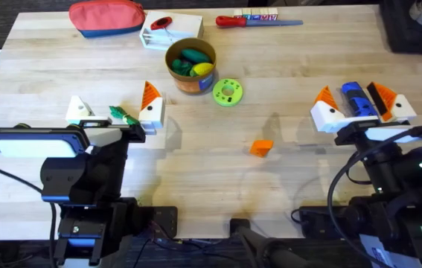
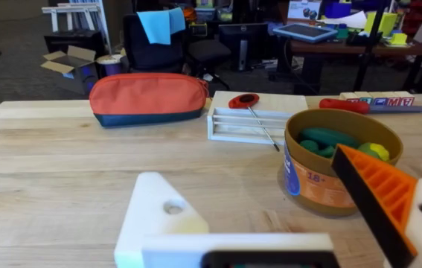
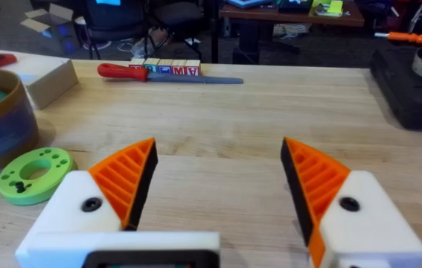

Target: Pick up the gripper from the table and insert it into the empty holder that is missing its gripper. Then pick up a screw, insert it into the mounting hole, and use the screwdriver to tighten it. Finally, clean up the table by picking up the vegetable and placing it into the bucket.

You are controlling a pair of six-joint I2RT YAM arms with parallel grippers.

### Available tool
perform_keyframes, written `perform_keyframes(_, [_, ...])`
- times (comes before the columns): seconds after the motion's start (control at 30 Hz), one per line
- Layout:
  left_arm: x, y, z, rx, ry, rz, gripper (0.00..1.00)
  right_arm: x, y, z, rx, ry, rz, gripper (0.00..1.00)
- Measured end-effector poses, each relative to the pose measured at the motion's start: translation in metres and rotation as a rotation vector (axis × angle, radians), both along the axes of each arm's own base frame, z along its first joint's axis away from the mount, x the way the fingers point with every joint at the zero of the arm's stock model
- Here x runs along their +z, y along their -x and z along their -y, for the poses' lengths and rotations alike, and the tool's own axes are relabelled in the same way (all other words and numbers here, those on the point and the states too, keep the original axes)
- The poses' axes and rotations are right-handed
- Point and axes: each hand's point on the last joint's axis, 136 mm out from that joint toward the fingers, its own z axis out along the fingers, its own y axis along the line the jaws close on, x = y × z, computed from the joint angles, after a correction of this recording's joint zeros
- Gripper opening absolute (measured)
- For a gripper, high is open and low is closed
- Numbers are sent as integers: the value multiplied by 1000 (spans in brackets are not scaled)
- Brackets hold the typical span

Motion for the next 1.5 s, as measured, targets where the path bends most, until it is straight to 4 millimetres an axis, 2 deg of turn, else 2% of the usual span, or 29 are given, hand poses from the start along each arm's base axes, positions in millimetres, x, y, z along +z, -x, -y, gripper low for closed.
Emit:
perform_keyframes(0.33, [-1, 0, 0, -1, -1, -4, 992, 0, 0, 0, -3, 0, -3, 992])
perform_keyframes(0.47, [-13, 3, 0, 0, -4, -88, 993, -1, 2, 1, -5, -12, -24, 991])
perform_keyframes(0.53, [-8, 8, -1, 3, -6, -134, 992, -2, 6, 1, -6, -19, -73, 991])
perform_keyframes(0.6, [10, 13, -2, 12, -13, -161, 993, 0, 10, 1, -10, -25, -126, 992])
perform_keyframes(0.73, [49, 20, -11, 63, -29, -249, 993, 27, 18, 2, -17, -28, -204, 991])
perform_keyframes(0.87, [62, 24, -24, 129, -58, -460, 993, 66, 20, 2, -18, -27, -263, 991])
perform_keyframes(0.97, [73, 10, -29, 158, -76, -552, 993, 90, 16, 2, -19, -26, -306, 990])
perform_keyframes(1.03, [78, 0, -30, 164, -82, -591, 992, 98, 11, 2, -19, -25, -345, 990])
perform_keyframes(1.17, [61, -7, -37, 219, -34, -690, 993, 99, 2, 2, -20, -24, -430, 991])
perform_keyframes(1.37, [13, -6, -70, 448, 255, -865, 993, 103, -5, 2, -20, -24, -465, 991])
perform_keyframes(1.5, [-24, -12, -70, 464, 387, -1007, 970, 109, -5, 2, -20, -24, -450, 991])
